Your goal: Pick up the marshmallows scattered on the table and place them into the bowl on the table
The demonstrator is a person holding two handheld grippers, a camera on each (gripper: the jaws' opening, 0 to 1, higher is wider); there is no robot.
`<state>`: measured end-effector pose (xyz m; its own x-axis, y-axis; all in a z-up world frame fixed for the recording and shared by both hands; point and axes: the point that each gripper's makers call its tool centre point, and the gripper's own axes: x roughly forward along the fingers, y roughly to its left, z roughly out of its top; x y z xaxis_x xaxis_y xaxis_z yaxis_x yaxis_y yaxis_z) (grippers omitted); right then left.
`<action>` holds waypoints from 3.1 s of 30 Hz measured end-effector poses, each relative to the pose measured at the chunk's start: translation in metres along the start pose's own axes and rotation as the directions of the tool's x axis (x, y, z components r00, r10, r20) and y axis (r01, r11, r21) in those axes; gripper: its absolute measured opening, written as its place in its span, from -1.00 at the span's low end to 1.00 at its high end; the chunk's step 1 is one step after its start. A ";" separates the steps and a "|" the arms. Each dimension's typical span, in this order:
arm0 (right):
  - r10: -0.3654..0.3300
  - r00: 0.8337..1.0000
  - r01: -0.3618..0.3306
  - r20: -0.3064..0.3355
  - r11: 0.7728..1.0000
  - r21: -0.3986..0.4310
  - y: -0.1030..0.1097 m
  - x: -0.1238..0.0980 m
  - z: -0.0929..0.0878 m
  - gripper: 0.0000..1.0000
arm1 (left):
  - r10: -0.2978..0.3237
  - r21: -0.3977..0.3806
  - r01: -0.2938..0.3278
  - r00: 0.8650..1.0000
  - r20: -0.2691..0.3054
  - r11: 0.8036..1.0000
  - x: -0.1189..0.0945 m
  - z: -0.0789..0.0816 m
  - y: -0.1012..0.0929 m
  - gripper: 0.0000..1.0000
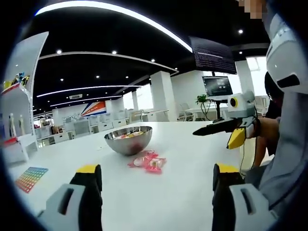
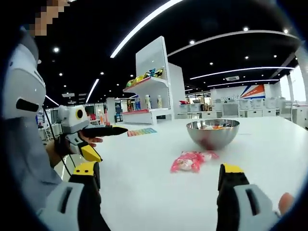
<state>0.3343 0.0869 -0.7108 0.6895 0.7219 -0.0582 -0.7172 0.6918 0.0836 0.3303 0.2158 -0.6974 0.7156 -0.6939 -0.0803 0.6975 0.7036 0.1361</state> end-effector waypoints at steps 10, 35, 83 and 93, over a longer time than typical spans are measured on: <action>-0.023 1.000 0.023 0.018 0.999 -0.025 -0.004 0.000 0.008 0.94 | -0.010 -0.001 0.010 1.000 -0.006 1.000 0.005 -0.002 -0.002 0.90; -0.051 0.998 0.052 0.047 0.998 -0.020 -0.009 -0.009 0.014 0.94 | 0.139 0.082 -0.138 0.990 -0.007 0.987 -0.004 0.049 0.048 0.89; -0.053 0.999 0.053 -0.007 0.997 -0.049 -0.005 -0.002 -0.001 0.94 | 0.151 -0.227 -0.209 0.956 -0.250 0.951 0.170 -0.060 0.061 0.16; -0.067 0.998 0.066 -0.005 0.997 -0.040 -0.012 -0.006 -0.004 0.94 | 0.150 -0.235 -0.221 0.946 -0.289 0.946 0.178 -0.075 0.070 0.00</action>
<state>0.3382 0.0744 -0.7156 0.7353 0.6743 -0.0689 -0.6733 0.7383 0.0394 0.5094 0.1530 -0.7760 0.7920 -0.5066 -0.3408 0.5106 0.8556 -0.0853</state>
